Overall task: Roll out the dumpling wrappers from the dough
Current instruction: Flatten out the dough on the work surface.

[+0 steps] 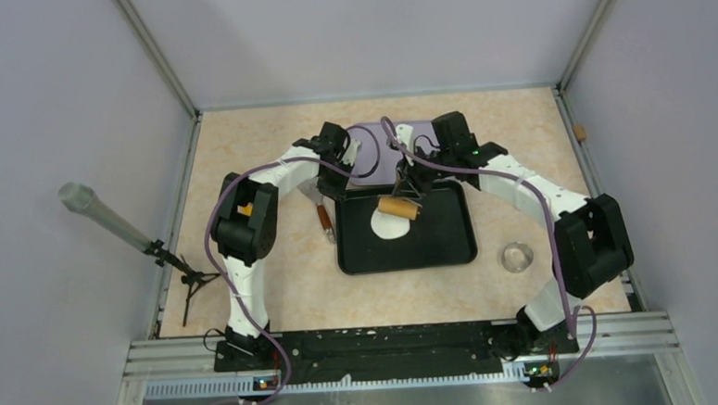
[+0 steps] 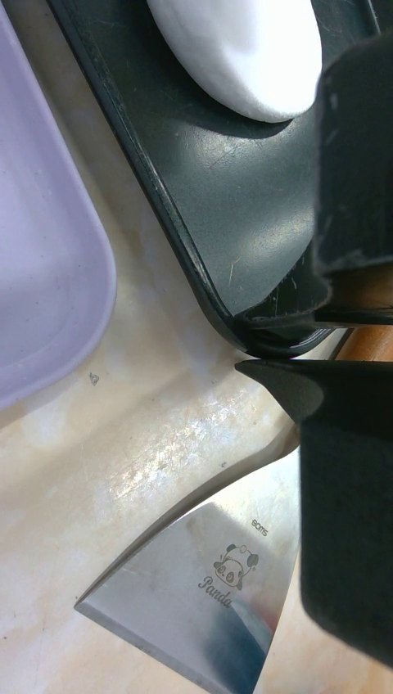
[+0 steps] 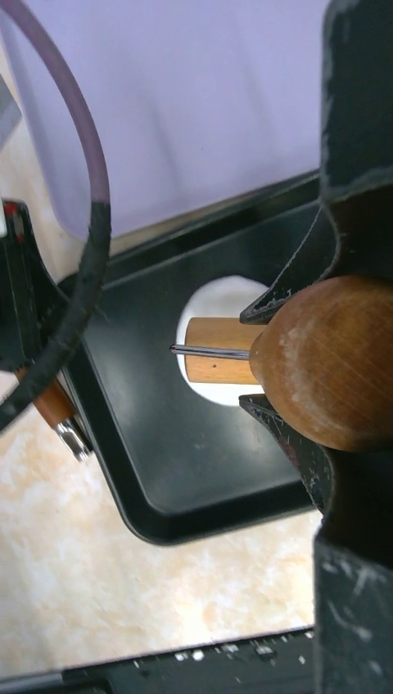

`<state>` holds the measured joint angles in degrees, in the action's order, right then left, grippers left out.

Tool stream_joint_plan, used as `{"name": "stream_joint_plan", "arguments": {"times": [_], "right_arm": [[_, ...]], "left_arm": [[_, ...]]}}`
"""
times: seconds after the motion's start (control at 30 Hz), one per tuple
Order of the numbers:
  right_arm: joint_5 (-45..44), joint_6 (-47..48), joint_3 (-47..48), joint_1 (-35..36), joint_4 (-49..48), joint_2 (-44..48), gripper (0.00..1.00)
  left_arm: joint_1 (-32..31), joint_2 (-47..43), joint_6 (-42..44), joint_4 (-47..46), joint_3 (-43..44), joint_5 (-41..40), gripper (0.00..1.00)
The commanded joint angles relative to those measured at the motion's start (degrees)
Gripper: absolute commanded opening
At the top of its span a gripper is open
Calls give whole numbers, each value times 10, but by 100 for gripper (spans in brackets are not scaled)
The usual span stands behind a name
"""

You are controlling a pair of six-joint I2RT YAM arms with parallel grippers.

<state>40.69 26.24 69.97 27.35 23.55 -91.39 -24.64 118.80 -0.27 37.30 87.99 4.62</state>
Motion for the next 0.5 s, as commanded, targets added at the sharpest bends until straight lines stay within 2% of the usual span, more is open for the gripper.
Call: {"name": "stream_joint_plan", "arguments": {"times": [0.0,0.13,0.47], "right_arm": [[-51,-44,0,13,-121,2,0],[-74,-50,-5,20,-156,-25,0],[-74,-28,-43,50,-105,-100,0]], "left_arm": [[-2,25,-4,-26,3,-34,0],[-3,25,-4,-26,4,-33,0],[-2,24,-3,-26,2,-32,0]]}}
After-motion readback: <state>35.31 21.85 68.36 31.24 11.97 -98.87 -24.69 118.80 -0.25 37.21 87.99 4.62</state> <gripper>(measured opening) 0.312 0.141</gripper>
